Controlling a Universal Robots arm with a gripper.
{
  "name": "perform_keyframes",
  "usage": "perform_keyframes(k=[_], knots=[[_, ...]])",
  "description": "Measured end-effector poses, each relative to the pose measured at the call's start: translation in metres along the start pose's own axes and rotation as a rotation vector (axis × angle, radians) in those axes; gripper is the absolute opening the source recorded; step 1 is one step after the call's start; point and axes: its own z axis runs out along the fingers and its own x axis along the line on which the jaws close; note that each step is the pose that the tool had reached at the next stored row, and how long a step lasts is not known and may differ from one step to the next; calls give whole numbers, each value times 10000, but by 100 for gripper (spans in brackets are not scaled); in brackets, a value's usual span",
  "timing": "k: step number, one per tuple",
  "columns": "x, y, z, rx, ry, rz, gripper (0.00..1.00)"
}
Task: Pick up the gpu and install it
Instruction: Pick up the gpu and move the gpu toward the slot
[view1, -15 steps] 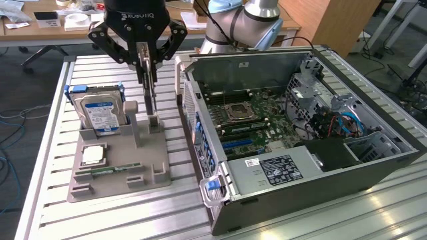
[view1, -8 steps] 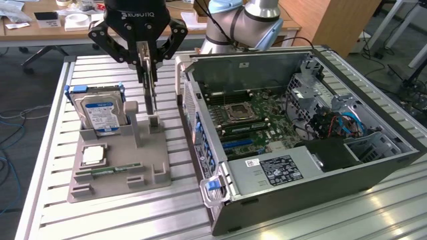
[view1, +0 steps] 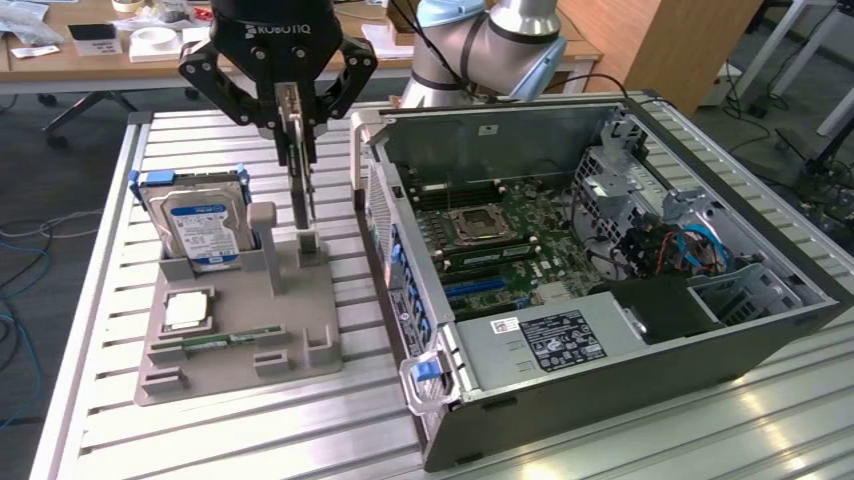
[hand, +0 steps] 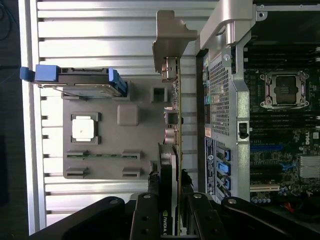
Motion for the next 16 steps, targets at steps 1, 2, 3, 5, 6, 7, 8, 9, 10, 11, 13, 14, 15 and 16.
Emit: perform_keyframes(k=[1,2,3,5,6,7,8,9,10,11,13,14,15,16], knots=[[0,0,0,0,0,0,27],[0,0,0,0,0,0,27],[0,0,0,0,0,0,27],[-3,0,0,-1,0,0,27],[-8,0,1,-1,-1,-2,27],[-15,1,1,-1,-1,-2,27],[-23,1,1,0,0,-2,27],[-33,2,1,0,0,-1,27],[-45,2,1,0,0,-1,27],[-56,3,1,-1,0,-1,27],[-82,4,2,0,1,0,27],[-95,5,2,0,0,0,27],[-109,5,3,0,0,0,27],[-125,6,3,0,0,0,27]])
